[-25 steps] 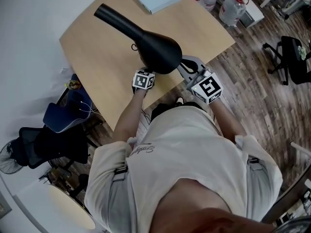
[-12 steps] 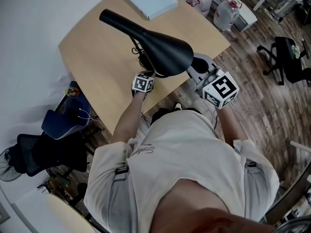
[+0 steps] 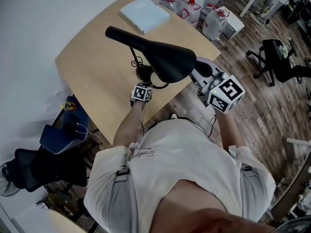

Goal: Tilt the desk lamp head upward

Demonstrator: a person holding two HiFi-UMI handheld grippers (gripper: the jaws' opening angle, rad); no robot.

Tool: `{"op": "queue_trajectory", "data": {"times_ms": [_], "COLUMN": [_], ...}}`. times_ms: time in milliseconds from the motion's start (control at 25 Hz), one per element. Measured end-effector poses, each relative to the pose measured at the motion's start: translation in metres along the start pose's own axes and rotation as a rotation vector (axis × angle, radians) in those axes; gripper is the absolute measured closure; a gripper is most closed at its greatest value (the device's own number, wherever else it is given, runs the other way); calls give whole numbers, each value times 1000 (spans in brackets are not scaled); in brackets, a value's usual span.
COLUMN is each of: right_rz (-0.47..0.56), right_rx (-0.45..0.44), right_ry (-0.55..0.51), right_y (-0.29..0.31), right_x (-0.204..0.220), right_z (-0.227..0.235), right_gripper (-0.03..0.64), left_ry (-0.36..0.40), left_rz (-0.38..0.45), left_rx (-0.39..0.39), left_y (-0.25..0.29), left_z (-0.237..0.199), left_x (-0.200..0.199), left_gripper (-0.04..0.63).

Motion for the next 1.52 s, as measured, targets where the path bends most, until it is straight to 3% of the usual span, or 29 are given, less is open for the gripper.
{"op": "queue_trajectory", "data": {"times_ms": [400,560,720,1160,1520], "right_rz": [-16,-28,-43,-12,-2], "right_rx": [-14,-12,-15,-11,-6], "right_ry": [-45,-102,-121,-156,-145], "right_y": [9,12,10,22,20], "right_x": [-51,-63,-71,-103,-104], "right_z": [-14,-20,-27,-33,-34], "right_gripper": [623,623,623,623,623], "left_ry": [19,102,121,79,63], "left_rz": [-50,-85,-97,-64,-44], "left_rx": [52,31,34,34,36], "left_y": [2,3,2,2,0], "left_z": [-3,0,2,0,0], "left_x": [-5,-6,-1,-4,-1], "left_gripper": [580,580,580,580,580]}}
Point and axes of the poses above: the fingertips, and each gripper's own axes: y forward along the fingers, z to its right, x out of its underside, the point moved 7 cm from there along -y, backward along the fingers, and after that the axes turned 8 degrees about x, right-handed, at the moved point
